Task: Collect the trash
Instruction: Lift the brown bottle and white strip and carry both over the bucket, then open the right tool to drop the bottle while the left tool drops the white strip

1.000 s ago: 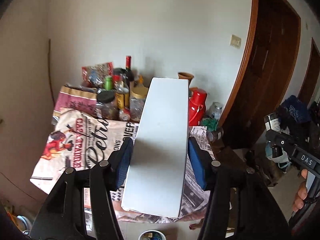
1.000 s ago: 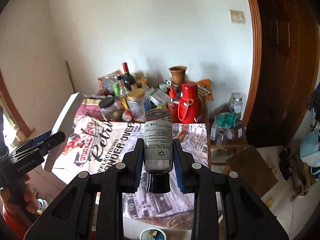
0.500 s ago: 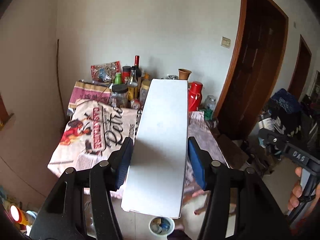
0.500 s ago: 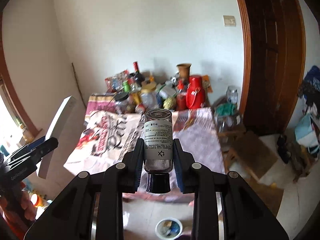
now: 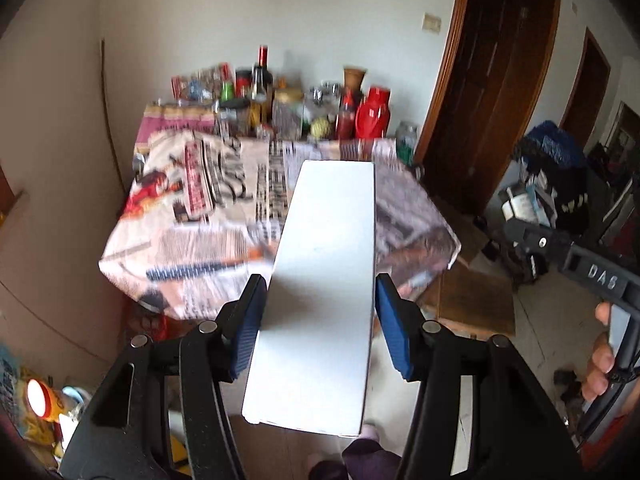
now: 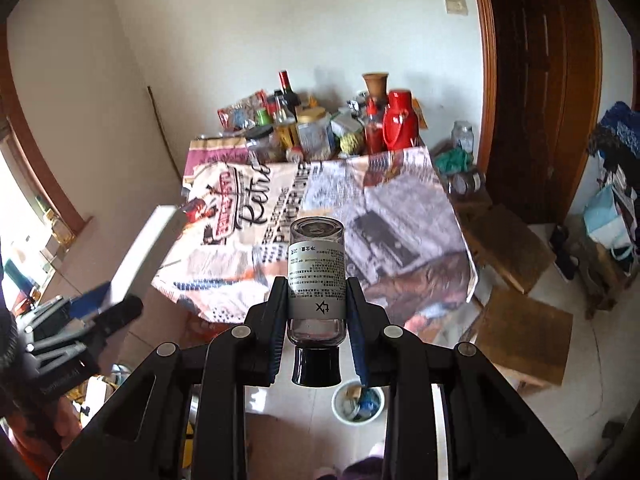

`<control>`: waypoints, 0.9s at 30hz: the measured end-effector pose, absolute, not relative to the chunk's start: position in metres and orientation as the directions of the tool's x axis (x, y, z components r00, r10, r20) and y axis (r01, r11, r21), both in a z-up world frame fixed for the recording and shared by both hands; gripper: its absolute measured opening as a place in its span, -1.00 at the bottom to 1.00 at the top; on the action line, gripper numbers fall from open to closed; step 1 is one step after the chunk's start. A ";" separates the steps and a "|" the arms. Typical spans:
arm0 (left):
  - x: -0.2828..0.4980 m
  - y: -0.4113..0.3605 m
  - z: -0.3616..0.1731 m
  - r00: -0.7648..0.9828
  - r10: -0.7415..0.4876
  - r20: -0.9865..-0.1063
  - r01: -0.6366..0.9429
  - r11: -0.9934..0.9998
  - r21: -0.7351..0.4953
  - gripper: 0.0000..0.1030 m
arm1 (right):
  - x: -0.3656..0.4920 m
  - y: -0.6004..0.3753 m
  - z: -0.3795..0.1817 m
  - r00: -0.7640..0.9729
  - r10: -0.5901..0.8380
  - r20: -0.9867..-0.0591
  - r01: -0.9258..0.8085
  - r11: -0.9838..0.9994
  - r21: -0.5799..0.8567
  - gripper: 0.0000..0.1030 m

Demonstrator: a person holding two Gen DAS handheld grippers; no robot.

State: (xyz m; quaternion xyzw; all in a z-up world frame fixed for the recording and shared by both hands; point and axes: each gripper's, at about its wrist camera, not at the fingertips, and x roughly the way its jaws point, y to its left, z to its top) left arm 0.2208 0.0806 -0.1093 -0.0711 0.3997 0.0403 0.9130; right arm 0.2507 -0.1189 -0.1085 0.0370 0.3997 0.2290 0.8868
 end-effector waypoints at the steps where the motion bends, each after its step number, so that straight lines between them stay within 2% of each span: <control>1: 0.220 0.079 -0.119 0.662 0.010 -0.749 -0.135 0.985 -0.107 0.05 | 0.250 -0.119 -0.113 0.569 0.432 -0.699 -0.375 0.893 0.247 -0.51; 6: 0.226 0.071 -0.169 0.588 -0.007 -0.809 -0.159 0.979 -0.125 0.05 | 0.253 -0.122 -0.156 0.504 0.415 -0.758 -0.363 0.898 0.251 -0.51; 12: 0.250 0.051 -0.259 0.480 -0.044 -0.876 -0.166 0.976 -0.141 0.05 | 0.263 -0.129 -0.230 0.409 0.387 -0.826 -0.360 0.900 0.244 -0.51; 21: 0.256 0.011 -0.449 0.266 -0.091 -0.960 -0.146 0.980 -0.134 0.05 | 0.275 -0.146 -0.390 0.253 0.333 -0.908 -0.367 0.902 0.228 -0.51; 27: 0.247 0.013 -0.570 0.151 -0.132 -0.980 -0.217 0.963 -0.163 0.05 | 0.279 -0.142 -0.501 0.150 0.307 -0.940 -0.364 0.901 0.237 -0.50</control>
